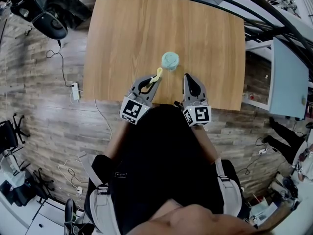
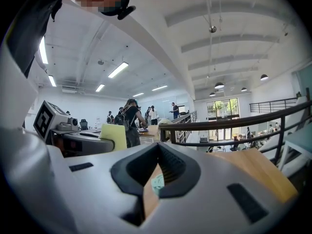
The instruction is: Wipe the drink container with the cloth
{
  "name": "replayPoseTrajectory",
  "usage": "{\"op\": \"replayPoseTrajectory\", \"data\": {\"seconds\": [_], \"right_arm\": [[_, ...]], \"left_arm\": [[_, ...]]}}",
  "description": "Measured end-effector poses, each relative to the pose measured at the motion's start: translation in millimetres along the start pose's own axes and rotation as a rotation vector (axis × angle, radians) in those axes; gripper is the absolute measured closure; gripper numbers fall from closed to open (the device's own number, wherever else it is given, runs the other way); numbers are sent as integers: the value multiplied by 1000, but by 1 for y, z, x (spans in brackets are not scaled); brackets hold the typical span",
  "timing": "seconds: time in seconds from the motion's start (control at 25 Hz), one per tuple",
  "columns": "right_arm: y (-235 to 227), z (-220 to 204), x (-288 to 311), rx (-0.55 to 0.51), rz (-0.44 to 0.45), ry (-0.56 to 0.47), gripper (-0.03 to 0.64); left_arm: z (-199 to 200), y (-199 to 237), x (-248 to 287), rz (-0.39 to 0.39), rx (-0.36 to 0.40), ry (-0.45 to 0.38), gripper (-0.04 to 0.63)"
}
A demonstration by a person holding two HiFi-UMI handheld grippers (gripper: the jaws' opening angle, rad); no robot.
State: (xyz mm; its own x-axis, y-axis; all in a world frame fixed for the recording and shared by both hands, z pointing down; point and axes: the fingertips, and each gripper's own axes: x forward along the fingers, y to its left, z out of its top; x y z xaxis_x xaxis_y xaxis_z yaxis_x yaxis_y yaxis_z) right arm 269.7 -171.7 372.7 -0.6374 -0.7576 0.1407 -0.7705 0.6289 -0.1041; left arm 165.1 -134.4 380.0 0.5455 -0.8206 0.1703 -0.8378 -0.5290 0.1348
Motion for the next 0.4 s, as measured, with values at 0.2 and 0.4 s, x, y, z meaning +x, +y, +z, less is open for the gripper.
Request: {"op": "replayPoseTrajectory", "data": {"seconds": [0.2, 0.4], "right_arm": [[3, -4, -3, -7, 1, -9, 585], [6, -2, -7, -11, -9, -10, 584]], "left_arm": [[-2, -2, -2, 35, -7, -13, 563], [5, 5, -9, 103, -3, -43, 563]]}}
